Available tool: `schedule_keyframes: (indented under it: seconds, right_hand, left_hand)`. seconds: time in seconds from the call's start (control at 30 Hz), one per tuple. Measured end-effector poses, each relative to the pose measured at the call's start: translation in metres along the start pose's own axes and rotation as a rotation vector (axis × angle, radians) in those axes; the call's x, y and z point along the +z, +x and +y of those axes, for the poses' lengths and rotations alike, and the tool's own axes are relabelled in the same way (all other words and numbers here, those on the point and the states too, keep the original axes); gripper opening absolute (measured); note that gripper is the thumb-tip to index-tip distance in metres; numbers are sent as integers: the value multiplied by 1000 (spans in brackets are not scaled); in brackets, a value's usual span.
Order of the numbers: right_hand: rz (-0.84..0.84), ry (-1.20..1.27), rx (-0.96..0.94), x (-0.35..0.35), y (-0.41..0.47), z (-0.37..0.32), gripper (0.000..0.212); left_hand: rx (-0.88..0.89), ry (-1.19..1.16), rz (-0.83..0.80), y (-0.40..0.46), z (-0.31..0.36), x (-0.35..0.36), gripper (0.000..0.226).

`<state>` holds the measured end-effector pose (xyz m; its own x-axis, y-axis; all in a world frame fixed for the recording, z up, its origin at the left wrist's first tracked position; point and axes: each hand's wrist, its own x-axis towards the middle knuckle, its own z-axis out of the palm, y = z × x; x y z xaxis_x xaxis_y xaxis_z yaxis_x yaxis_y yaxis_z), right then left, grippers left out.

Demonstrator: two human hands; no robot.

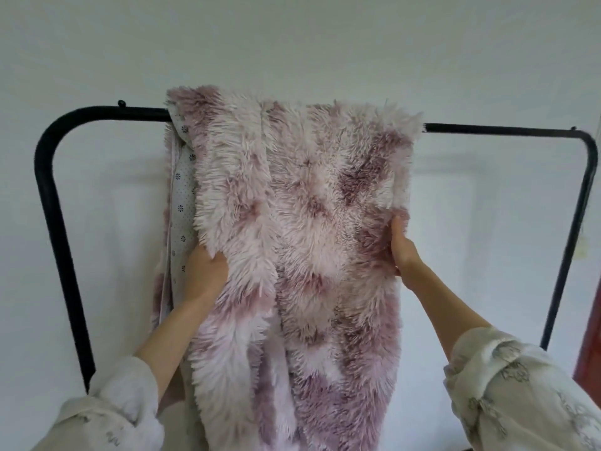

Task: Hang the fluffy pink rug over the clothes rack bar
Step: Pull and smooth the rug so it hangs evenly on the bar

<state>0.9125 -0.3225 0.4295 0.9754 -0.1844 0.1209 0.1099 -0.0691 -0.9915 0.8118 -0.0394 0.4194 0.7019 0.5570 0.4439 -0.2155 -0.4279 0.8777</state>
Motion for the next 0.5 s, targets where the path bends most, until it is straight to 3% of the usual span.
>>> schedule_keyframes:
  seconds: [0.1,0.17,0.23,0.4,0.5]
  right_hand:
    - [16,-2,-26,-13,23,17,99]
    - [-18,-1,-42,-24,28,21,88]
    - [-90,-6,4,-31,16,14,88]
    - [-412,36,-7,-36,23,29,98]
    - [-440,76,-92,-21,8,35,98]
  left_hand:
    - [-52,-17,-39,-11,0,3,33]
    - [-69,-44,-78,-18,6,5,34]
    - [-68,-91,-95,-27,9,9,17]
    - [-134,-108,-204,-42,-6,21,64]
    - [-201,-124,-145,-46,-9,27,76]
